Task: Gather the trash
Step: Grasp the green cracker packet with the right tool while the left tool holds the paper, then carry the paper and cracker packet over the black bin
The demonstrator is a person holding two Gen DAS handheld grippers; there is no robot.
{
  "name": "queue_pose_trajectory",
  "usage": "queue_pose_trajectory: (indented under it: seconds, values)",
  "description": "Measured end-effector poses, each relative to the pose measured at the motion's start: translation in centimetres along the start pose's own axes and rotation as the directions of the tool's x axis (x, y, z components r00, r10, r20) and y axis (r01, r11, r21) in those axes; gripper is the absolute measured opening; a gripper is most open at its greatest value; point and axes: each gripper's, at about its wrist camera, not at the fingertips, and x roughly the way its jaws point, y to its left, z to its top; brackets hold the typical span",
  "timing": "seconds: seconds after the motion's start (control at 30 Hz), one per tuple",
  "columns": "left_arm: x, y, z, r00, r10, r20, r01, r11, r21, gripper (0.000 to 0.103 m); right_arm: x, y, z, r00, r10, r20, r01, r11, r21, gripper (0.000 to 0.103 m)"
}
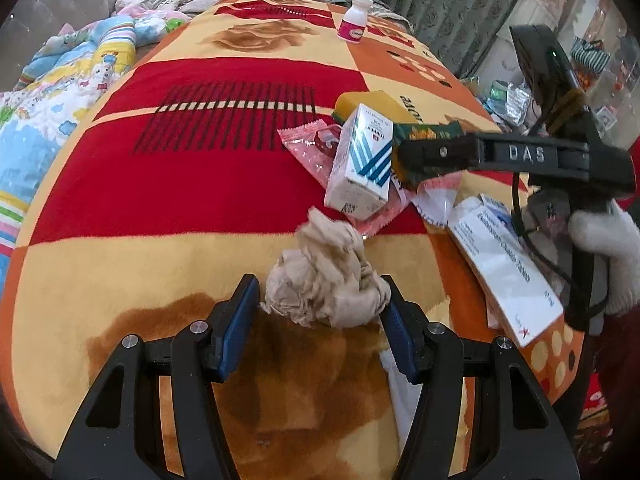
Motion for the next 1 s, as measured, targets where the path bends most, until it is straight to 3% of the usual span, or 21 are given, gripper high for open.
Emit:
queue_pose_trajectory:
  seconds: [0.1,0.13,0.17,0.2,0.37,0.73,1.0]
  values:
    - [0.1,0.0,0.1,1.000,-0.001,0.010,0.001,1.000,-0.013,0.057,0.1,0.1,-0.2,1.000,-0.001,0.003,0.001,1.000,-0.006,0.092]
    - [0.1,0.0,0.2,1.000,-0.006,0.015,0.007,1.000,-0.017,0.054,0.0,0.2,-0.3,1.000,-0.004,0.010,0.004,1.000,-0.014,0.085]
    - [0.1,0.1,0.3,1.000,-0.019,0.017,0.019,1.000,-0.023,0.040,0.0,0.2,-0.3,1.000,0.001,0.013,0.000,1.000,-0.020,0.079]
    - [0.2,0.1,0.3,1.000,-0.030,0.010,0.030,0.999,-0.029,0.033,0.0,0.3,-0.4,1.000,0.007,0.016,-0.006,1.000,-0.027,0.073]
    - [0.1,0.3,0.4,0.999,-0.048,0.012,0.048,0.998,-0.047,0.025,-1.0,0.5,-0.8,0.999,0.005,0.050,-0.002,0.999,-0.053,0.064]
    - [-4.2,0.3,1.2,0.997,-0.013,0.074,0.016,0.999,-0.041,0.024,-4.2,-1.1,-1.5,0.994,0.027,0.111,-0.024,0.999,-0.027,0.062]
    - [-6.2,-3.6,2.6,0.991,-0.066,0.119,0.062,0.998,0.032,0.024,-8.0,-2.6,-2.7,0.985,0.024,0.171,-0.023,1.000,-0.005,0.062]
